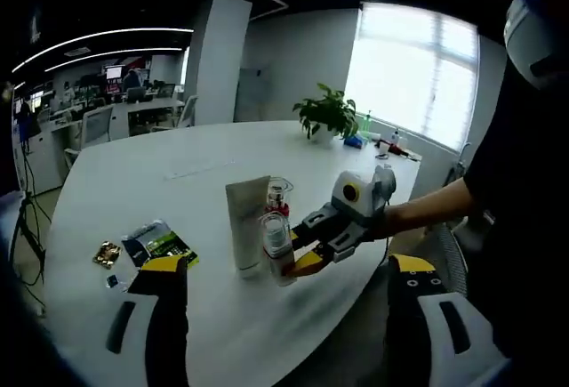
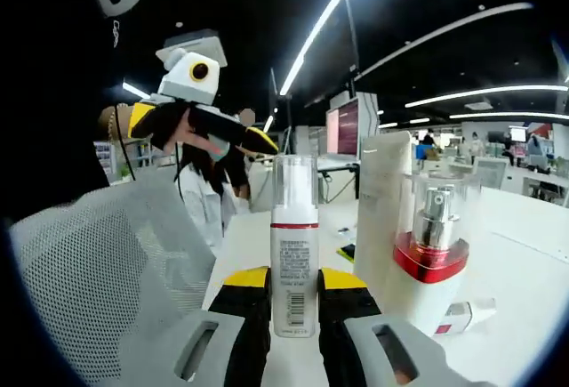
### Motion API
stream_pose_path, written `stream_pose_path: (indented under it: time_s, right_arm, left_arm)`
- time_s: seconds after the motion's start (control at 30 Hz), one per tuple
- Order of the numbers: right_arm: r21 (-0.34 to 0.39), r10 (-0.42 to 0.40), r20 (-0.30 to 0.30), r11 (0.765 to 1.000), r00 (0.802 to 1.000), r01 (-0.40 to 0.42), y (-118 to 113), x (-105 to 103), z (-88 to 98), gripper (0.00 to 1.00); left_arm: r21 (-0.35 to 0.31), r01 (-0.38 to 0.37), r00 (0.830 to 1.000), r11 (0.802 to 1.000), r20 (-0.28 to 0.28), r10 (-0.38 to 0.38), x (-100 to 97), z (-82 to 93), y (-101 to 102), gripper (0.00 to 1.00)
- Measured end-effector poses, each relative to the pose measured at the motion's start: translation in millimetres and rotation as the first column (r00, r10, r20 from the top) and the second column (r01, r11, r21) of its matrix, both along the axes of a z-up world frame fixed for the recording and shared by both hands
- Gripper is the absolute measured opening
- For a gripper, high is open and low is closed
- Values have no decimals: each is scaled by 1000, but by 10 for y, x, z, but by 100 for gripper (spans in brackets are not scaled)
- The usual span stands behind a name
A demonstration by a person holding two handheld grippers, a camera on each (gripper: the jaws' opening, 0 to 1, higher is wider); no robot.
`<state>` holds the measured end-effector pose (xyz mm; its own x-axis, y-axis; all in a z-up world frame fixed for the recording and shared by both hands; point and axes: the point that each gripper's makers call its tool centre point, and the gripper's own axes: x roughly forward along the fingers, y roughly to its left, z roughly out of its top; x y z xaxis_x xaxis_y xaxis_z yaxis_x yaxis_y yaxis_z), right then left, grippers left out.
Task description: Arrange the skincare products in the storage area until every visible bottle or jar stands upright without overlapping.
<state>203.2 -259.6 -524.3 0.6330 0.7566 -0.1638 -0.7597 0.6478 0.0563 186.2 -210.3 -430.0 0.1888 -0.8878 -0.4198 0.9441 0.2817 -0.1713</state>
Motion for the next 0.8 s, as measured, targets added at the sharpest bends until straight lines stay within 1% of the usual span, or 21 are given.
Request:
stream_pose_path:
  time_s: [0.07, 0.17, 0.27, 0.33, 0.6, 0.7, 0.8]
  right_arm:
    - [-9, 0, 8, 1000, 1000, 0, 3, 35, -43, 9]
    - [4, -4, 15, 1000, 1000, 4, 5, 73, -100, 9]
    - [-13, -1, 9, 1000, 1000, 1, 27, 74, -206, 9]
    - [-6, 3, 3, 1000, 1000, -3, 43, 62, -260, 9]
    - [1, -7, 12, 1000, 1000, 7, 15, 85, -310, 9]
    - [-25, 5, 6, 1000, 1000, -5, 32, 50, -373, 10]
    - [-31, 12, -8, 999, 1000, -13, 34, -14, -428, 10]
  left_arm:
    - [6, -6, 1000, 1000, 0, 6, 31, -17, 1, 87]
    - [18, -16, 1000, 1000, -4, 16, 59, -34, 15, 88]
    - [31, -16, 1000, 999, -5, 16, 70, -65, 31, 89]
    - [37, -22, 1000, 999, -12, 22, 92, -95, 31, 90]
    - [49, -4, 1000, 999, -19, 4, 63, -124, -57, 91]
    - [61, 4, 1000, 998, -18, -3, 47, -153, -60, 91]
    - [65, 8, 1000, 998, -21, -6, 39, -167, -57, 91]
